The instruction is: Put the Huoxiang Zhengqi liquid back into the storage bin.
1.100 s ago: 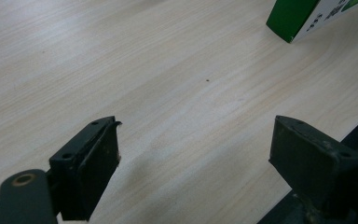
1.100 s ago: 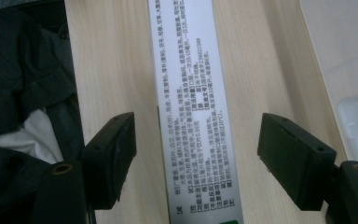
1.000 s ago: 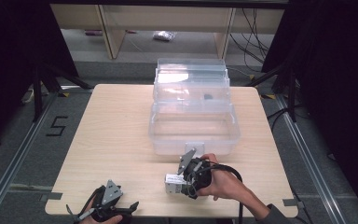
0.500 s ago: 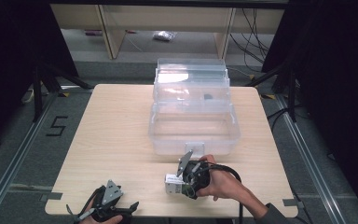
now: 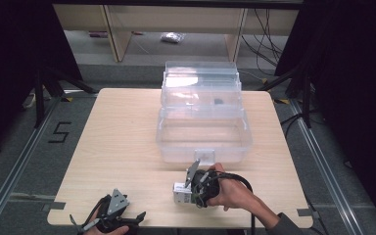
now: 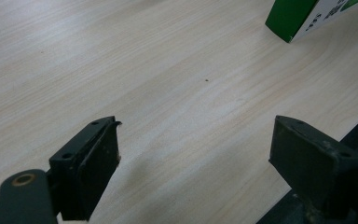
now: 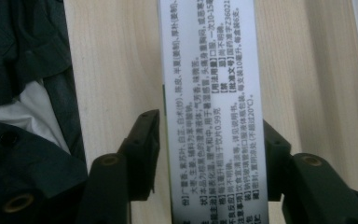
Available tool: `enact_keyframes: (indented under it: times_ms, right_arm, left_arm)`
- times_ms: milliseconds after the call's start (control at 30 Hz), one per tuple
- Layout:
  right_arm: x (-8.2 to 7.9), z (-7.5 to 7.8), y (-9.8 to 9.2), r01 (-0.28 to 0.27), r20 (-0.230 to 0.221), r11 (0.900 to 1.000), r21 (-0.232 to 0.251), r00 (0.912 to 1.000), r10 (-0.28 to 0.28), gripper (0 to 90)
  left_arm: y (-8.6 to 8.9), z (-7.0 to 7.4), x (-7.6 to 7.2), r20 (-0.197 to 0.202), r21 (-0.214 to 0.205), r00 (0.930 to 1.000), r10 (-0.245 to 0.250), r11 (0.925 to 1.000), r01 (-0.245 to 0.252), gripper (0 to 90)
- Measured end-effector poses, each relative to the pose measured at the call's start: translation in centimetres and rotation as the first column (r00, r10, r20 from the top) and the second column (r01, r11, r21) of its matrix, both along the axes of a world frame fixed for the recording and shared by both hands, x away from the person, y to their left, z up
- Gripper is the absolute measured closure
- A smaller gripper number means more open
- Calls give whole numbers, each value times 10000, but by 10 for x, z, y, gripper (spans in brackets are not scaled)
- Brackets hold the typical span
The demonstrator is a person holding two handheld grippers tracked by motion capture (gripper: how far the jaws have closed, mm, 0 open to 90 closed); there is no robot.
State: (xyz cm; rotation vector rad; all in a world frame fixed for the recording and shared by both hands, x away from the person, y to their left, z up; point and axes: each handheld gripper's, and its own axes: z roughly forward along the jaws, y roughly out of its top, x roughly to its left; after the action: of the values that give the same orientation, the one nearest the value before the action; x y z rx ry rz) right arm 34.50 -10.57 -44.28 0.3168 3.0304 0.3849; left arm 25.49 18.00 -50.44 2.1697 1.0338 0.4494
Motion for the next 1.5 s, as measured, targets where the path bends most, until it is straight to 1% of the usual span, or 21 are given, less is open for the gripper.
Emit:
enact_keyframes:
  times_ms: [67, 100, 267, 300, 367, 467, 500, 533, 567, 667, 700, 733, 767, 867, 900, 933, 967, 1000, 1200, 1267, 1500]
  right_arm:
    - [1, 0, 0, -41, -78, 10000, 21, 10000, 41, 562]
    - [2, 0, -1, -320, -2, 9995, 82, 9995, 320, 611]
    - [5, 1, -1, -844, 229, 9964, 73, 9962, 842, 643]
    - [5, 1, -1, -844, 229, 9964, 73, 9962, 842, 643]
    - [3, 4, -2, -338, 49, 9994, 60, 9994, 338, 647]
    - [4, 8, -4, -414, -3, 9990, 164, 9991, 414, 648]
    - [4, 12, -6, -329, -6, 9994, 139, 9995, 329, 647]
    - [4, 12, -6, -329, -6, 9994, 139, 9995, 329, 647]
    - [5, 17, -8, -232, 83, 9997, 107, 9997, 232, 647]
    - [7, 22, -11, -356, 11, 9993, 83, 9994, 356, 647]
    - [5, 24, -11, -73, -174, 9997, 252, 9998, 77, 647]
    - [7, 28, -12, -348, -93, 9990, 272, 9993, 351, 647]
    - [6, 32, -13, -104, -173, 9996, 277, 9998, 109, 647]
    - [9, 43, -17, -150, -238, 9992, 363, 9996, 159, 648]
    - [10, 45, -18, -344, -193, 9985, 417, 9992, 352, 648]
    - [10, 50, -19, -53, -281, 9992, 399, 9996, 64, 648]
    - [12, 53, -20, -267, -305, 9985, 482, 9991, 282, 648]
    - [12, 57, -22, -107, -380, 9991, 417, 9992, 122, 647]
    - [22, 74, -28, -325, -207, 9985, 445, 9992, 334, 648]
    - [25, 85, -32, 129, -246, 9991, 398, 9996, -120, 649]
    - [42, 112, -39, 40, -164, 9991, 423, 9999, -33, 649]
  left_arm:
    - [0, 0, 0, 5, -12, 10000, 5, 10000, -5, 150]
    - [0, 0, 0, 8, -10, 10000, -2, 10000, 2, 150]
    - [0, 1, 0, -41, 51, 10000, -17, 10000, 17, 150]
    - [0, 1, 0, -41, 51, 10000, -17, 10000, 17, 150]
    - [1, 1, 0, -48, 55, 10000, -13, 10000, 13, 150]
    - [1, 1, 0, -51, 44, 10000, -13, 10000, 14, 150]
    - [-3, -2, -1, 63, -510, 9995, 311, 9982, -307, 150]
    - [-3, -2, -1, 63, -510, 9995, 311, 9982, -307, 150]
    - [0, 0, 0, 5, 23, 10000, -22, 10000, 22, 150]
    - [1, 1, 0, -47, 50, 10000, -10, 10000, 10, 150]
    - [1, 1, 0, -2, 67, 10000, 11, 10000, -11, 150]
    - [-1, -1, 0, 30, -198, 9997, 243, 9995, -242, 150]
    - [-1, -1, 0, 37, -151, 9998, 192, 9997, -192, 150]
    - [1, 1, 0, -51, -4, 10000, 63, 10000, -63, 150]
    - [-1, 0, 0, 28, -147, 9998, 208, 9997, -207, 150]
    - [-1, 0, 0, 28, -147, 9998, 208, 9997, -207, 150]
    - [-1, -1, 0, 22, -177, 9998, 220, 9996, -219, 150]
    - [0, 0, 0, -44, -46, 9999, 104, 9999, -104, 150]
    - [1, 0, 0, -43, -45, 9999, 108, 9999, -109, 150]
    - [1, 0, 0, -28, -29, 9999, 117, 9999, -117, 150]
    - [1, 0, 0, -91, -70, 9999, 92, 9999, -93, 150]
